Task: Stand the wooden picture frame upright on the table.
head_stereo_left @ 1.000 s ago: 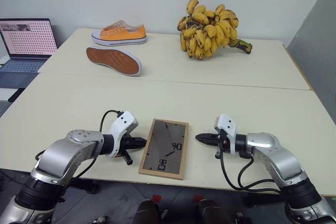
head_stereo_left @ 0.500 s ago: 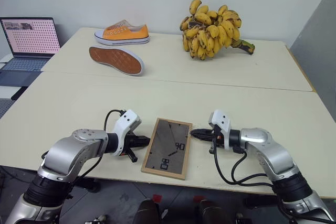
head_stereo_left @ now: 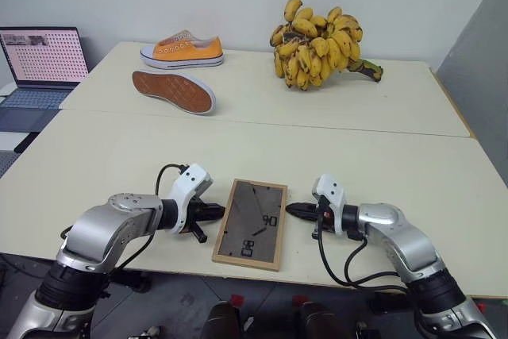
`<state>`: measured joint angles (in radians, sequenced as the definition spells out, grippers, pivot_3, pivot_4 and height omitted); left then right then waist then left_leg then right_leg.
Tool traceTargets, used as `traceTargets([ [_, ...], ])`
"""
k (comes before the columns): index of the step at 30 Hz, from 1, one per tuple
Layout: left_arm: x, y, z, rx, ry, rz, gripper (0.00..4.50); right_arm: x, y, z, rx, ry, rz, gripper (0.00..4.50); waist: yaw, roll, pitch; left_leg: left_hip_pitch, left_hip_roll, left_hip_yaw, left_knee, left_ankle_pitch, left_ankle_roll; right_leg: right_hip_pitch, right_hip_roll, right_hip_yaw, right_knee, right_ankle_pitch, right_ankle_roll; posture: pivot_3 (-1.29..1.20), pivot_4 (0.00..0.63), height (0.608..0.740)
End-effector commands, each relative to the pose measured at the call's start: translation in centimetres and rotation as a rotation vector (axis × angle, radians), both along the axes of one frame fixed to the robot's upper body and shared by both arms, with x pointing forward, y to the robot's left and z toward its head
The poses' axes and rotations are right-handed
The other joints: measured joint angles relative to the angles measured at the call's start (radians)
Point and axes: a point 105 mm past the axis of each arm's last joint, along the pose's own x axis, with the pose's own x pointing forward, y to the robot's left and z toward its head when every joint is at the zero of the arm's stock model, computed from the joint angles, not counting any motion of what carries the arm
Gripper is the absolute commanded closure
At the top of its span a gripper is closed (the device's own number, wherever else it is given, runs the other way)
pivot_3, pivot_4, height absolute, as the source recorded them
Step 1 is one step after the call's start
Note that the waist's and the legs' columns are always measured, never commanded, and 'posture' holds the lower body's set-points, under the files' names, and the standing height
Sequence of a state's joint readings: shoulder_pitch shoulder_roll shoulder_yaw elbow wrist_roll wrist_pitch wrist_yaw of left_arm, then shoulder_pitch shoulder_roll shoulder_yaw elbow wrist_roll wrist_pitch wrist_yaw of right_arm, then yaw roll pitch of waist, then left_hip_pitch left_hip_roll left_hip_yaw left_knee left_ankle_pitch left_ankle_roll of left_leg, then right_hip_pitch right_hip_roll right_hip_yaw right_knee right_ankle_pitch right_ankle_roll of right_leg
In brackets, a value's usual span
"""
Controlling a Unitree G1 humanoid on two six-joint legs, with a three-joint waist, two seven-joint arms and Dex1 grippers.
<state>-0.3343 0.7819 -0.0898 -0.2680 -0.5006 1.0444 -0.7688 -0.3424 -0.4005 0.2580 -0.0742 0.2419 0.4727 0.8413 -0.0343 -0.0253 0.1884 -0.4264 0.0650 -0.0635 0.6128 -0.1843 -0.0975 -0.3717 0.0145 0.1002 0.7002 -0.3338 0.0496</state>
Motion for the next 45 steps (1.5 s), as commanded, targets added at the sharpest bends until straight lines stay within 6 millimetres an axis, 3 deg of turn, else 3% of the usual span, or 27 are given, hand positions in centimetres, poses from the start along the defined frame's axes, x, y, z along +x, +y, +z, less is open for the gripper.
traceTargets([
  [1, 0.5, -2.0, 0.8, -0.029, -0.041, -0.056, 4.45, 0.8, 1.5, 1.8, 0.027, -0.074, 0.040, 4.50, 0.000, 0.000, 0.000, 0.000, 0.000, 0.000, 0.000, 0.000, 0.000, 0.000, 0.000, 0.000, 0.000, 0.000, 0.000, 0.00, 0.150, 0.740],
  [8, 2.3, -3.8, 1.4, -0.049, -0.085, -0.080, 4.45, 3.3, 1.2, 2.5, -0.010, -0.127, 0.032, 4.50, 0.004, 0.000, 0.000, 0.000, -0.001, 0.000, 0.000, 0.000, 0.000, 0.000, 0.000, 0.000, 0.000, 0.000, 0.000, 0.00, 0.150, 0.740],
  [17, 8.4, -5.0, 2.8, -0.052, -0.177, -0.030, 4.45, 7.7, -0.5, 2.9, -0.063, -0.179, -0.048, 4.50, 0.002, 0.000, 0.000, 0.000, -0.001, 0.000, 0.000, 0.000, 0.000, 0.000, 0.000, -0.001, 0.000, 0.001, 0.000, 0.00, 0.150, 0.740],
  [22, 10.3, -5.2, 2.7, -0.046, -0.189, -0.006, 4.45, 8.9, -1.5, 2.5, -0.089, -0.193, -0.088, 4.50, 0.000, 0.000, 0.000, 0.000, -0.001, 0.000, 0.000, 0.000, 0.000, 0.000, 0.000, -0.001, 0.001, 0.001, -0.001, 0.00, 0.150, 0.740],
  [25, 9.7, -4.8, 2.3, -0.018, -0.173, -0.037, 4.45, 8.9, -2.1, 2.4, -0.095, -0.198, -0.089, 4.50, -0.001, 0.000, 0.000, 0.000, -0.001, 0.000, 0.000, 0.000, 0.000, 0.000, 0.000, -0.001, 0.001, 0.001, -0.001, 0.00, 0.150, 0.740],
  [30, 6.2, -0.7, 1.7, 0.076, -0.100, -0.081, 4.45, 8.0, -4.0, 2.2, -0.110, -0.200, -0.099, 4.50, -0.017, 0.000, 0.000, -0.001, 0.000, 0.000, -0.002, 0.000, 0.000, -0.001, 0.000, -0.001, 0.001, 0.001, -0.001, 0.00, 0.150, 0.740],
  [37, 5.2, 2.3, 3.0, 0.127, -0.100, -0.008, 4.45, 7.6, -5.3, 2.0, -0.118, -0.192, -0.133, 4.50, -0.023, 0.001, 0.000, 0.000, 0.000, 0.000, -0.001, 0.000, 0.000, 0.000, 0.000, -0.001, 0.002, 0.001, -0.001, 0.00, 0.150, 0.740],
  [41, 3.4, 1.8, 4.9, -0.036, 0.003, 0.020, 4.45, 6.7, -6.2, 1.9, -0.140, -0.192, -0.130, 4.50, -0.023, 0.001, 0.000, 0.000, 0.000, -0.001, -0.001, 0.000, 0.000, -0.001, 0.000, -0.001, 0.004, 0.001, -0.001, 0.00, 0.150, 0.740],
  [45, 3.1, 1.6, 6.6, -0.230, 0.097, 0.053, 3.80, 5.1, -6.3, 2.0, -0.134, -0.179, -0.101, 4.50, -0.020, 0.001, 0.000, 0.000, -0.001, -0.002, -0.001, 0.000, 0.000, -0.001, 0.000, -0.002, 0.004, 0.001, -0.001, 0.00, 0.150, 0.740],
])
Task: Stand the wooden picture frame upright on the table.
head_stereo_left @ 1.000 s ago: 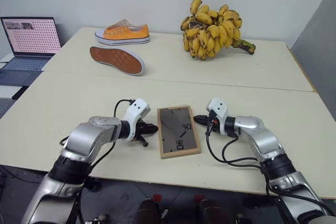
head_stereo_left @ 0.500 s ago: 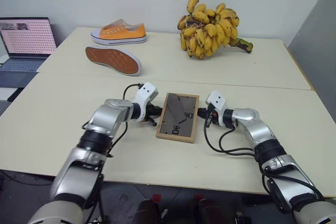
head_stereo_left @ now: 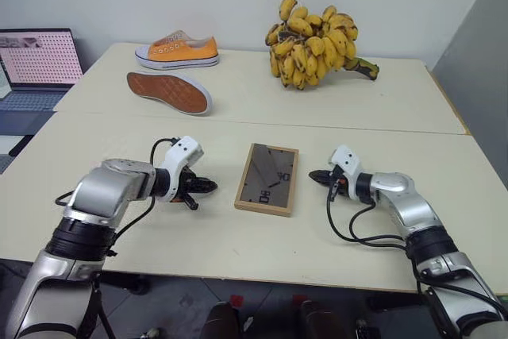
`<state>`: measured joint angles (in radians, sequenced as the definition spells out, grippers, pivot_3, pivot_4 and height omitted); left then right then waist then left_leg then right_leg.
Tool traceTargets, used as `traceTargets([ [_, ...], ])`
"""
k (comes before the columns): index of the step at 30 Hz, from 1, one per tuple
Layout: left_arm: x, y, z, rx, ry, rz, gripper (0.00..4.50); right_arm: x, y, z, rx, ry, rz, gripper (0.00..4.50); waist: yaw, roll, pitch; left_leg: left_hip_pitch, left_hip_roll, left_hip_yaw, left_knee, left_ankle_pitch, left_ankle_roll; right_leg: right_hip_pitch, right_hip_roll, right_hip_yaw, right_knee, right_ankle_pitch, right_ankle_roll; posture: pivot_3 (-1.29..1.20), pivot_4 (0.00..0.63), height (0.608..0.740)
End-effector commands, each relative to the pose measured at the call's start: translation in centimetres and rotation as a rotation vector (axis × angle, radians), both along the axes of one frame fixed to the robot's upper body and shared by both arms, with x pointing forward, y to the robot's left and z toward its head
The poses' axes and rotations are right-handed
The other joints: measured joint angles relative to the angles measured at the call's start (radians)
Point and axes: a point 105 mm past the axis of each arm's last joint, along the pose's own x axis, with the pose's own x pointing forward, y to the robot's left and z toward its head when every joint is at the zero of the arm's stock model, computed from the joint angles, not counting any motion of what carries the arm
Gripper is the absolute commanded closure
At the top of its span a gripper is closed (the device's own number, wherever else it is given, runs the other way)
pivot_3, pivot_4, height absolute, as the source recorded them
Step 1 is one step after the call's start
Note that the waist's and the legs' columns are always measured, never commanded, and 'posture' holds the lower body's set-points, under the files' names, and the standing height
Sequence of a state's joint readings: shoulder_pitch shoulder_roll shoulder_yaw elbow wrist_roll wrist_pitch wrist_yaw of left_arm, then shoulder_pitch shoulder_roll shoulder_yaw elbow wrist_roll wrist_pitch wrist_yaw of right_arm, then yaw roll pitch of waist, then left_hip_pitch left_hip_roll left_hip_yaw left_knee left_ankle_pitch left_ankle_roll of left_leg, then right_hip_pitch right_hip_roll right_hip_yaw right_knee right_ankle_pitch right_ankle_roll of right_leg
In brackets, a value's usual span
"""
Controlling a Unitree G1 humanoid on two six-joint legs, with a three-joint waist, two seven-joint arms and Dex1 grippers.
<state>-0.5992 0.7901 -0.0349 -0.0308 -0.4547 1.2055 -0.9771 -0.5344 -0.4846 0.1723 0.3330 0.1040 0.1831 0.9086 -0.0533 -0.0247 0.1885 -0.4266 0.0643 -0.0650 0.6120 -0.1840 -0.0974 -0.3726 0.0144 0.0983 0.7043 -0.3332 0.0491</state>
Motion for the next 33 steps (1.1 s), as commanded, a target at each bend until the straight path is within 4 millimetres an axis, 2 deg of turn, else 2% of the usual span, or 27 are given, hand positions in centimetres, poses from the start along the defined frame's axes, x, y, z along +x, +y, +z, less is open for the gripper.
traceTargets([
  [1, 0.5, 0.1, 2.8, -0.175, 0.027, 0.049, 3.63, -1.2, 0.1, 1.3, 0.031, -0.018, 0.031, 4.50, -0.002, 0.000, 0.000, 0.000, 0.000, 0.000, 0.000, 0.000, 0.000, 0.000, 0.000, 0.000, 0.000, 0.000, 0.000, 0.00, 0.150, 0.740],
  [5, 1.9, 0.1, 3.3, -0.293, 0.090, 0.118, 2.78, -2.0, 0.6, 1.2, 0.036, -0.012, 0.038, 4.50, -0.001, 0.000, 0.000, 0.000, 0.000, -0.001, 0.002, 0.000, 0.000, 0.000, 0.001, -0.001, 0.002, 0.000, 0.000, 0.00, 0.150, 0.740],
  [7, 2.1, 0.1, 2.9, -0.288, 0.106, 0.129, 2.47, -2.1, 0.7, 1.3, 0.041, -0.010, 0.030, 4.50, -0.006, 0.000, 0.000, 0.000, 0.000, -0.001, 0.002, 0.000, 0.000, 0.000, 0.001, -0.001, 0.003, 0.000, 0.000, 0.00, 0.150, 0.740],
  [8, 2.1, 0.2, 2.7, -0.282, 0.113, 0.131, 2.12, -2.1, 0.7, 1.3, 0.043, -0.010, 0.025, 4.50, -0.007, 0.000, 0.000, 0.000, 0.000, -0.001, 0.002, 0.000, 0.000, 0.000, 0.000, 0.000, 0.003, 0.000, 0.000, 0.00, 0.150, 0.740],
  [10, 1.8, 0.1, 1.9, -0.255, 0.135, 0.118, 1.83, -2.2, 0.6, 1.2, 0.043, -0.008, 0.019, 4.50, -0.008, 0.000, 0.000, 0.000, 0.000, -0.001, 0.002, 0.000, 0.000, -0.001, 0.001, 0.000, 0.003, 0.000, 0.000, 0.00, 0.150, 0.740],
  [12, 1.7, 0.0, 1.4, -0.274, 0.186, 0.129, 1.32, -2.3, 0.5, 1.0, 0.042, -0.006, 0.012, 4.50, -0.006, 0.000, 0.000, 0.000, 0.000, -0.001, 0.001, 0.000, 0.000, -0.001, 0.001, -0.001, 0.003, 0.000, 0.000, 0.00, 0.150, 0.740],
  [19, 1.5, -0.7, -0.7, -0.306, 0.313, 0.143, 1.32, -3.0, 0.7, 0.2, 0.046, 0.002, -0.006, 4.50, -0.004, 0.000, 0.000, 0.000, 0.000, -0.001, 0.002, 0.000, 0.000, -0.001, 0.000, 0.000, 0.004, 0.000, 0.000, 0.00, 0.150, 0.740],
  [23, 1.4, -1.9, -1.8, -0.298, 0.352, 0.100, 1.32, -3.1, 0.8, -0.6, 0.024, -0.004, -0.021, 4.50, -0.004, 0.000, 0.000, 0.001, 0.000, -0.001, 0.002, 0.000, 0.000, 0.000, 0.000, 0.000, 0.004, 0.000, 0.000, 0.00, 0.150, 0.740],
  [33, 2.5, -4.2, -2.0, -0.330, 0.349, 0.022, 1.32, -3.1, 2.3, -1.7, 0.032, 0.010, -0.026, 4.50, -0.004, 0.000, 0.000, 0.002, 0.000, -0.001, 0.002, 0.000, 0.000, 0.000, 0.001, 0.000, 0.005, 0.000, 0.000, 0.00, 0.150, 0.740],
])
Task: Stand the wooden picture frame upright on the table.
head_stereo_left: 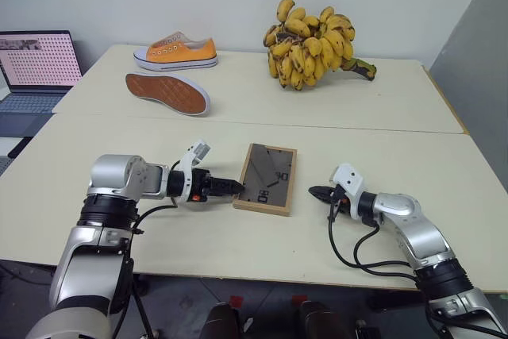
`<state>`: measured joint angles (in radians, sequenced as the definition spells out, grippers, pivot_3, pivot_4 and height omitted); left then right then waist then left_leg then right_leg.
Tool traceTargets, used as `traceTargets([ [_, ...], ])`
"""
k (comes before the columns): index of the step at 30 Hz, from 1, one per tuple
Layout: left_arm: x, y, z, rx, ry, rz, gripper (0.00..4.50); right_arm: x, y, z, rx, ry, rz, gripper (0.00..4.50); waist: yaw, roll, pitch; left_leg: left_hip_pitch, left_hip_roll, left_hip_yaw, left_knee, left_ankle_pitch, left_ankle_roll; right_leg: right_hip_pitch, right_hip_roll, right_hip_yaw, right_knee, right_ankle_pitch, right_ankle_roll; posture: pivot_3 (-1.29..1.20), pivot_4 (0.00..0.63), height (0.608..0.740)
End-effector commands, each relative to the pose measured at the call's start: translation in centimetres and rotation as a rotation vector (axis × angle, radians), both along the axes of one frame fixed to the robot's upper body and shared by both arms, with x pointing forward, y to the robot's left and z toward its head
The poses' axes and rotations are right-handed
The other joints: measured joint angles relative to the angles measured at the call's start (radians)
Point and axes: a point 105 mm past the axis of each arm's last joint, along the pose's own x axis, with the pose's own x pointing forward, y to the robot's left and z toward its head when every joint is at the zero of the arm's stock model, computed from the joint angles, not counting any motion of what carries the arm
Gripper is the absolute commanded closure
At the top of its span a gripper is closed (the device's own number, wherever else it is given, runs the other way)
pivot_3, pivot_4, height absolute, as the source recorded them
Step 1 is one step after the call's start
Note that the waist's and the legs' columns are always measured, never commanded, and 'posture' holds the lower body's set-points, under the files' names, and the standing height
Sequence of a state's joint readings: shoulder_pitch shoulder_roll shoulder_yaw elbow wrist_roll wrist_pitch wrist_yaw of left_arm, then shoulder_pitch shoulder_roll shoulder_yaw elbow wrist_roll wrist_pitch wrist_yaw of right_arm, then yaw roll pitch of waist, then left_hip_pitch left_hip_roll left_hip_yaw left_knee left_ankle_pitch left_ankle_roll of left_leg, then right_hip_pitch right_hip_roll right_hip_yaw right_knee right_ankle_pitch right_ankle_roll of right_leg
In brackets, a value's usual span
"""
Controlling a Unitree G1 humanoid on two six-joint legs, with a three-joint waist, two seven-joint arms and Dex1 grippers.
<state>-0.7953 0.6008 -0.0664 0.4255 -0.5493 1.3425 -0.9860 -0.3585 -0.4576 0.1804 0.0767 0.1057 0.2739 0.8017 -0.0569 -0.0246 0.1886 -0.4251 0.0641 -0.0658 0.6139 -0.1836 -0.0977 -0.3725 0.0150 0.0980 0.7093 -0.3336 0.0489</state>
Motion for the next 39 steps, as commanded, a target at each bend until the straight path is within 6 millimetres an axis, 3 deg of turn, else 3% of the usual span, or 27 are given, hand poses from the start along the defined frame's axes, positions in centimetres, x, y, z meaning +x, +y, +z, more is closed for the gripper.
traceTargets([
  [1, 0.7, -0.9, 0.6, -0.031, -0.024, -0.029, 1.32, -0.1, 1.3, -0.7, 0.006, 0.017, 0.011, 4.50, 0.000, 0.000, 0.000, 0.000, 0.000, 0.000, 0.000, 0.000, 0.000, 0.000, 0.000, 0.000, 0.000, 0.000, 0.000, 0.00, 0.150, 0.740],
  [13, 1.4, -1.7, 0.7, -0.062, -0.042, -0.051, 1.32, 0.1, 6.5, 0.3, 0.098, 0.001, 0.042, 4.50, -0.003, 0.000, 0.000, 0.001, 0.000, 0.000, 0.000, 0.000, 0.000, 0.000, 0.000, 0.000, 0.002, 0.000, 0.000, 0.00, 0.150, 0.740],
  [27, 1.6, -1.7, 1.0, -0.098, -0.043, -0.047, 1.32, 0.3, 6.0, 0.2, 0.092, 0.006, 0.028, 4.50, -0.002, 0.000, 0.000, 0.001, 0.000, 0.000, 0.000, 0.000, 0.000, -0.001, 0.000, 0.000, 0.002, 0.000, 0.000, 0.00, 0.150, 0.740],
  [36, 1.9, -1.7, 2.2, -0.148, -0.059, -0.040, 2.92, 0.4, 5.0, -0.5, 0.076, 0.018, 0.003, 4.50, -0.002, 0.000, 0.000, 0.000, 0.000, 0.000, 0.000, 0.000, 0.000, -0.001, 0.000, 0.000, 0.001, 0.000, 0.000, 0.00, 0.150, 0.740],
  [39, 2.3, -1.8, 2.8, -0.165, -0.073, -0.032, 3.20, 0.7, 4.7, -0.5, 0.070, 0.015, -0.007, 4.50, -0.002, 0.000, 0.000, 0.000, 0.000, 0.000, 0.000, 0.000, 0.000, -0.001, 0.000, 0.000, 0.002, 0.000, 0.000, 0.00, 0.150, 0.740],
])
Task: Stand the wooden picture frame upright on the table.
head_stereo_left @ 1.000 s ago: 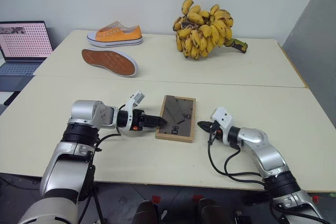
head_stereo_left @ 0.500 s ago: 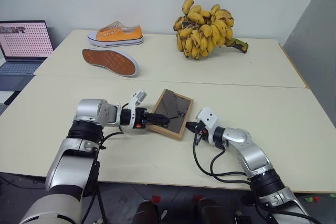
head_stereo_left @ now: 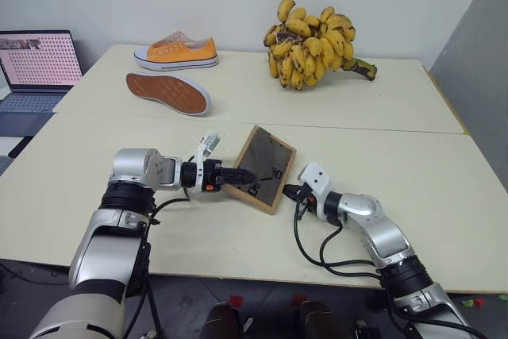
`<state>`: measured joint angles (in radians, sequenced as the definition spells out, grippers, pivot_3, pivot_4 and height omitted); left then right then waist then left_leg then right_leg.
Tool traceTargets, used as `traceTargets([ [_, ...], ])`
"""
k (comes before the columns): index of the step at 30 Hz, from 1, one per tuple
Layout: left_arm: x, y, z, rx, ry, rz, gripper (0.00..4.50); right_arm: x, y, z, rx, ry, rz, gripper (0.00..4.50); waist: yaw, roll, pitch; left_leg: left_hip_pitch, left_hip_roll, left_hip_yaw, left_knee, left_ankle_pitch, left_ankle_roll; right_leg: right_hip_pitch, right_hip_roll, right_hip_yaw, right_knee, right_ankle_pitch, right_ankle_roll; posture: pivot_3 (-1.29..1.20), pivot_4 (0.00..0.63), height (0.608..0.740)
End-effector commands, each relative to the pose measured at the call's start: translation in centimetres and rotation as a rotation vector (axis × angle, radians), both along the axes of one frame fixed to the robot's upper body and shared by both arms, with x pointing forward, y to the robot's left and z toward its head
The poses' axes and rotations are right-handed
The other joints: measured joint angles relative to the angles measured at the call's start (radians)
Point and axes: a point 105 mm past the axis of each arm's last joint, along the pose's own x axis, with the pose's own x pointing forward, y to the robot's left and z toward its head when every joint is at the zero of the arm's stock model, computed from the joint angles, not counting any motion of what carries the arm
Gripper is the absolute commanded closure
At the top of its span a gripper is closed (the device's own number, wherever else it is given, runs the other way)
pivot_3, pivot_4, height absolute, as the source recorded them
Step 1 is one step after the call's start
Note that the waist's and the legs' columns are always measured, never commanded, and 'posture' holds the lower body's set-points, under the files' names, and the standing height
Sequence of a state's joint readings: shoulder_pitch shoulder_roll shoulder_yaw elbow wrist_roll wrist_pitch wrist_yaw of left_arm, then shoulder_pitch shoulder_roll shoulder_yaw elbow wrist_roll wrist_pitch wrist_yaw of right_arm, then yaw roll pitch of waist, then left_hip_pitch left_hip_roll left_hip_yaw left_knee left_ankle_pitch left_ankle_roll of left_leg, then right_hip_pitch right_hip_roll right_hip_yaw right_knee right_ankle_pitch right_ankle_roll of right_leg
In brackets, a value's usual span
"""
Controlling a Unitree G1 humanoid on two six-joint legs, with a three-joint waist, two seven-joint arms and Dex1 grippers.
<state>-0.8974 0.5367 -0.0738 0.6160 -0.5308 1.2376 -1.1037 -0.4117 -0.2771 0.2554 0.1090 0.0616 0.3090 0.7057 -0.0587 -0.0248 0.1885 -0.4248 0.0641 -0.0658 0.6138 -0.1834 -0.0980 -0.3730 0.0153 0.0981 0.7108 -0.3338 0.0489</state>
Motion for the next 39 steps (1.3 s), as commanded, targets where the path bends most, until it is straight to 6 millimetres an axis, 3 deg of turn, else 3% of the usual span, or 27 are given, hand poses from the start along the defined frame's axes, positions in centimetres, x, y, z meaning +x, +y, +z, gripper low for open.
traceTargets([
  [1, 0.9, 0.0, 1.7, -0.025, -0.051, 0.021, 3.20, 0.4, -1.1, -0.4, -0.017, 0.006, -0.029, 4.50, 0.000, 0.000, 0.000, 0.000, 0.000, 0.000, 0.000, 0.000, 0.000, 0.000, 0.000, 0.000, 0.000, 0.000, 0.000, 0.00, 0.150, 0.740],
  [7, 1.2, -0.4, 2.4, -0.056, -0.072, 0.018, 3.21, 0.7, -1.5, -0.2, -0.018, -0.001, -0.040, 4.50, 0.000, 0.000, 0.000, 0.000, 0.000, 0.000, 0.000, 0.000, 0.000, 0.000, 0.000, 0.000, 0.000, 0.000, 0.000, 0.00, 0.150, 0.740],
  [10, 1.3, -0.3, 3.3, -0.070, -0.125, 0.007, 3.22, 1.0, -2.7, 0.1, -0.030, -0.016, -0.062, 4.50, 0.002, 0.000, 0.000, 0.000, 0.000, 0.000, 0.000, 0.000, 0.000, 0.000, 0.000, 0.000, 0.000, 0.000, 0.000, 0.00, 0.150, 0.740],
  [18, 2.3, 1.4, 6.8, -0.120, -0.279, 0.063, 3.22, 2.3, -8.8, 4.9, -0.048, -0.122, -0.179, 4.50, 0.009, 0.000, 0.001, -0.002, -0.001, 0.000, 0.000, 0.000, 0.000, -0.001, -0.001, 0.000, -0.002, 0.000, 0.000, 0.00, 0.150, 0.740],
  [22, 2.9, 2.0, 8.5, -0.129, -0.356, 0.092, 3.22, 2.5, -10.0, 8.8, -0.004, -0.189, -0.208, 4.50, 0.007, 0.001, 0.001, -0.003, 0.000, 0.000, -0.001, 0.000, 0.000, -0.003, 0.000, 0.000, -0.002, 0.000, 0.000, 0.00, 0.150, 0.740],
  [26, 2.6, 1.9, 10.2, -0.135, -0.436, 0.074, 3.22, 2.0, -8.9, 13.6, 0.111, -0.251, -0.195, 3.78, -0.003, 0.001, 0.001, -0.004, 0.000, 0.000, -0.001, 0.000, 0.000, -0.004, 0.000, 0.000, -0.002, 0.000, 0.000, 0.00, 0.150, 0.740],
  [30, 1.9, 1.4, 11.6, -0.136, -0.510, 0.036, 3.22, 0.7, -5.8, 20.0, 0.306, -0.308, -0.126, 2.88, -0.004, 0.002, 0.002, -0.007, 0.000, 0.000, -0.001, 0.000, 0.000, -0.008, 0.000, 0.001, 0.000, 0.000, 0.000, 0.00, 0.150, 0.740],
  [32, 1.4, 0.9, 12.0, -0.139, -0.535, 0.013, 3.22, 0.0, -4.3, 21.9, 0.374, -0.309, -0.079, 2.46, -0.001, 0.002, 0.002, -0.008, 0.000, 0.000, -0.001, 0.000, 0.000, -0.009, 0.000, 0.000, 0.001, 0.000, 0.000, 0.00, 0.150, 0.740],
  [35, 0.0, -0.4, 13.0, -0.138, -0.595, -0.062, 3.22, -1.2, -1.7, 23.9, 0.469, -0.273, 0.006, 2.46, 0.001, 0.002, 0.002, -0.008, 0.000, 0.000, -0.002, 0.000, 0.000, -0.009, 0.000, 0.000, 0.000, 0.000, -0.001, 0.00, 0.150, 0.740],
  [39, -1.4, -1.8, 14.2, -0.153, -0.644, -0.119, 3.22, -1.4, 0.2, 23.9, 0.484, -0.242, 0.052, 2.46, 0.009, 0.002, 0.002, -0.008, 0.000, -0.001, -0.001, 0.000, 0.000, -0.009, -0.001, 0.000, 0.000, 0.000, -0.001, 0.00, 0.150, 0.740],
])
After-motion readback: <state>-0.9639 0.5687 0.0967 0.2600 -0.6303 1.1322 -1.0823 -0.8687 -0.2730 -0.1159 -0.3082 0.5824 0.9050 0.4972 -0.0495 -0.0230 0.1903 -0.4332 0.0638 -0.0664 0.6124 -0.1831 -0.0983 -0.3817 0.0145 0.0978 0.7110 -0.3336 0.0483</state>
